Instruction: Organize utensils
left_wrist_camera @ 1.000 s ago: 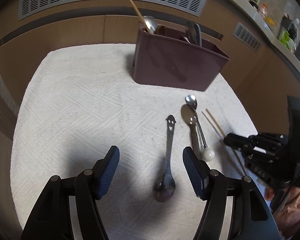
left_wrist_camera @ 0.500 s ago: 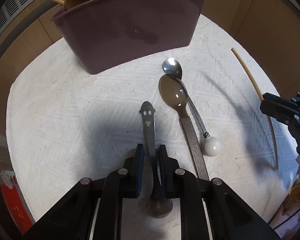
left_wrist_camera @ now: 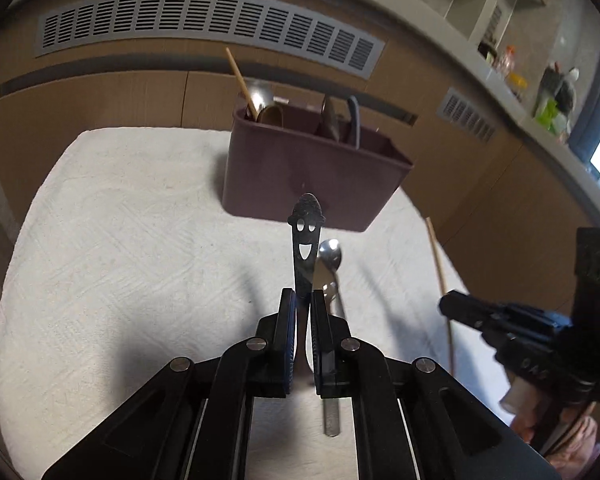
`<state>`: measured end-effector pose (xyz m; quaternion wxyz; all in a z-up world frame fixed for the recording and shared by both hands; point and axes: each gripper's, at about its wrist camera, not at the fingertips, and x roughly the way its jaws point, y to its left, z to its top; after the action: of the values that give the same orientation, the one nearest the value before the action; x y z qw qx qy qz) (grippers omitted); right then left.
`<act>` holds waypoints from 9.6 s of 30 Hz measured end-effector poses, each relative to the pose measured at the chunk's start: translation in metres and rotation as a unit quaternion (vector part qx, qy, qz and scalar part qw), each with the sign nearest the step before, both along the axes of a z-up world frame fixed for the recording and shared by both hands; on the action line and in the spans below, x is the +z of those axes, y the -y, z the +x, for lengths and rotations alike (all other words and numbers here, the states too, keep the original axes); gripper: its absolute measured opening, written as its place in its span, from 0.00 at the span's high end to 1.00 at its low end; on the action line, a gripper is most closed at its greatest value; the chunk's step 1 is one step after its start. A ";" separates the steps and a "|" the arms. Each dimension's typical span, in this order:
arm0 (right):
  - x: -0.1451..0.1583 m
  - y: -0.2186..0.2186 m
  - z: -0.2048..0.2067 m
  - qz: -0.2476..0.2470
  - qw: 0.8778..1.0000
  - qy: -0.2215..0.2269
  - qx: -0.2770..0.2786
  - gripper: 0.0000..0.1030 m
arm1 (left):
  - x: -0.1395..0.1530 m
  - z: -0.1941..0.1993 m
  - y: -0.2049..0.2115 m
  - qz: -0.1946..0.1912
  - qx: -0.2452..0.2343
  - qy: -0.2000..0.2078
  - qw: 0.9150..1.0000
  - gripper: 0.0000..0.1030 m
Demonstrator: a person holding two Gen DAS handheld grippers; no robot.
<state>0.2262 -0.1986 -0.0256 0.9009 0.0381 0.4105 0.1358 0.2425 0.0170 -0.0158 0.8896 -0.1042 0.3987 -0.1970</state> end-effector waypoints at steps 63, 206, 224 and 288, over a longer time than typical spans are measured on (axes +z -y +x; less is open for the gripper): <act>0.022 -0.006 -0.008 -0.003 0.999 0.044 0.002 0.95 | 0.023 0.003 -0.003 0.022 0.024 0.041 0.999 0.96; -0.037 -0.071 -0.007 -0.069 0.995 -0.031 0.065 0.64 | -0.045 0.000 -0.045 0.095 0.075 -0.088 0.989 0.23; 0.058 -0.030 -0.011 -0.082 0.990 0.113 0.012 0.84 | -0.026 0.009 -0.007 0.094 0.014 -0.068 0.993 0.23; 0.054 -0.001 -0.033 -0.051 0.992 0.111 -0.027 0.81 | 0.037 -0.022 0.004 0.061 -0.011 0.058 0.996 0.67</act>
<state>0.1933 -0.1974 0.0285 0.9448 -0.0120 0.3136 0.0940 0.2204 0.0130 0.0210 0.9137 -0.0339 0.3588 -0.1880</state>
